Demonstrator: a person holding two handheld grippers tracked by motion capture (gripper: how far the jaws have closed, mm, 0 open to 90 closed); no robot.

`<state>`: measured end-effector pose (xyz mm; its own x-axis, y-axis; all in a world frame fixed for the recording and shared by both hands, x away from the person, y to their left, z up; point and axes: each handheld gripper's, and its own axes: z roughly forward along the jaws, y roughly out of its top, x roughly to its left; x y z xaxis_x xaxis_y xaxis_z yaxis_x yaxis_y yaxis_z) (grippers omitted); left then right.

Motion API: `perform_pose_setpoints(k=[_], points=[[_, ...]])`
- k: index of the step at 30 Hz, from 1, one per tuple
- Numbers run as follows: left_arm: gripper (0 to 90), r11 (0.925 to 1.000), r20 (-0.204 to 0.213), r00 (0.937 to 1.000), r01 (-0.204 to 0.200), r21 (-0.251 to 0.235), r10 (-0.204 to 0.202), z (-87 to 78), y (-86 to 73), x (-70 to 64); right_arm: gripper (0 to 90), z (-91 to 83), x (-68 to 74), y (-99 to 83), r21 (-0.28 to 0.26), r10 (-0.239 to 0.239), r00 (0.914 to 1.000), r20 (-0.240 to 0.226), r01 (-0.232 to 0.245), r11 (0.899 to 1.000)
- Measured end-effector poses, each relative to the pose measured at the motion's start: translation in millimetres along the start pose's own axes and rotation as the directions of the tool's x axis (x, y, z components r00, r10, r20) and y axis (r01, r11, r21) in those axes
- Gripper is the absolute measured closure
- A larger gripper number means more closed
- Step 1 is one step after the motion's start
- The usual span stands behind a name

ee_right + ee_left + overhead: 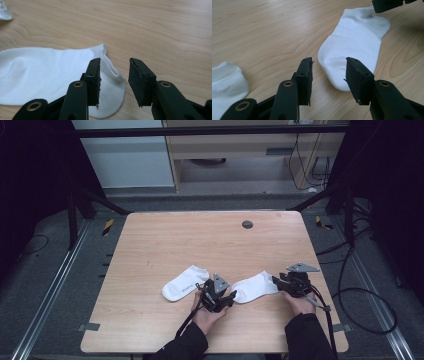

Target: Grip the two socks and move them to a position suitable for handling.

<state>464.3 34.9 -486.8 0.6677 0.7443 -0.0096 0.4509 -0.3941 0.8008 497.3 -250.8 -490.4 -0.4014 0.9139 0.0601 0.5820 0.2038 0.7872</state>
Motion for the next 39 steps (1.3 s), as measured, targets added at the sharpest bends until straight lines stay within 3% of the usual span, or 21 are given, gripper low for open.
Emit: perform_pose_setpoints(k=[12,16,20,25,33,39], points=[[70.3,0.9973,-0.012,0.9996,0.026,0.069,-0.026,11.9,-2.3,-0.3,69.8,13.0,-2.4,-4.0,0.065,0.01,0.9999,-0.004,-0.01,0.998],[75.2,0.9949,-0.02,0.9996,0.023,0.098,-0.021,15.8,-3.5,-1.6,77.6,13.2,-1.9,-4.5,0.071,0.002,1.0,0.005,-0.002,0.998],[83.0,0.9941,-0.021,0.9995,0.026,0.105,-0.024,17.3,-3.6,-3.1,86.0,12.4,-0.7,-4.2,0.081,0.005,1.0,-0.002,-0.004,0.997],[88.1,0.9947,-0.015,0.9995,0.028,0.099,-0.026,15.3,-2.7,-2.6,87.1,7.5,0.6,-1.6,0.063,0.009,0.9998,-0.02,-0.007,0.998],[88.4,0.9978,0.018,0.9997,0.017,0.063,-0.018,-10.3,3.7,7.6,87.5,-15.1,17.3,7.1,-0.019,-0.024,0.9973,-0.07,0.023,1.0],[88.4,0.9979,0.006,0.9998,-0.02,0.061,0.02,-40.0,-0.2,14.8,87.7,-29.8,37.5,9.1,-0.038,-0.046,0.9934,-0.105,0.042,0.998]])
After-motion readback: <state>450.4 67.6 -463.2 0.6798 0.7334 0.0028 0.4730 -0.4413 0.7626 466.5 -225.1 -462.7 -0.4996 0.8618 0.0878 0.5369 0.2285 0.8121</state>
